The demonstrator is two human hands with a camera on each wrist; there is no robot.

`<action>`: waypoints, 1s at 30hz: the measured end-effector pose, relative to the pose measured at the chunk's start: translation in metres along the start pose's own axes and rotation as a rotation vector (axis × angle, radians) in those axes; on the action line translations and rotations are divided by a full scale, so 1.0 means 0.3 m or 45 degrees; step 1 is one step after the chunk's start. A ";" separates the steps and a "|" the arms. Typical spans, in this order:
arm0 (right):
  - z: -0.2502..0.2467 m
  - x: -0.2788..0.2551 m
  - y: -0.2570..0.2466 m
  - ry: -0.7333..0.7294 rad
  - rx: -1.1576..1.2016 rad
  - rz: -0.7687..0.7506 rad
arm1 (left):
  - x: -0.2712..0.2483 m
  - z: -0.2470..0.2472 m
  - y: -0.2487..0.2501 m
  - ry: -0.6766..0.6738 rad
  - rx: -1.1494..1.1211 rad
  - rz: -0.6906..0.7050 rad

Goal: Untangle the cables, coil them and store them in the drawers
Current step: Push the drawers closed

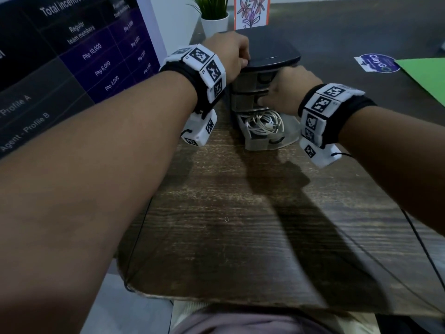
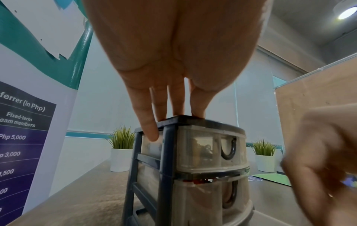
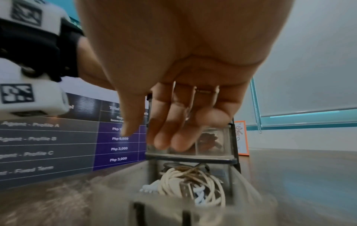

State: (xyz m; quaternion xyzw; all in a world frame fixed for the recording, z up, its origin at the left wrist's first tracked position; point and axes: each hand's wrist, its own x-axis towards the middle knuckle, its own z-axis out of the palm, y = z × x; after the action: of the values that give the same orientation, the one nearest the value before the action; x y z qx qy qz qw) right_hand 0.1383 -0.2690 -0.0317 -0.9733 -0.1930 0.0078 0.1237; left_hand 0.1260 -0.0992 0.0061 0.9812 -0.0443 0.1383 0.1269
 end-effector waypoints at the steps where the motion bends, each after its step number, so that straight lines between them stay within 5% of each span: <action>1: -0.002 -0.018 0.006 -0.080 0.001 -0.045 | -0.001 0.001 -0.001 0.007 0.002 -0.002; 8: 0.045 -0.154 0.078 -0.326 0.006 -0.107 | -0.007 0.009 -0.004 0.049 0.013 -0.005; 23: 0.120 -0.089 0.092 -0.043 0.106 -0.039 | -0.011 0.011 -0.001 0.049 0.017 -0.011; 30: 0.142 -0.041 0.058 -0.108 0.029 -0.016 | -0.005 0.012 -0.004 0.043 0.019 -0.003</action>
State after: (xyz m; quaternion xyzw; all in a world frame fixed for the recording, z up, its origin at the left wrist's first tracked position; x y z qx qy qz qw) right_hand 0.1307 -0.2790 -0.0777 -0.9694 -0.2040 0.0504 0.1267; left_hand 0.1256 -0.0989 0.0021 0.9797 -0.0400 0.1549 0.1207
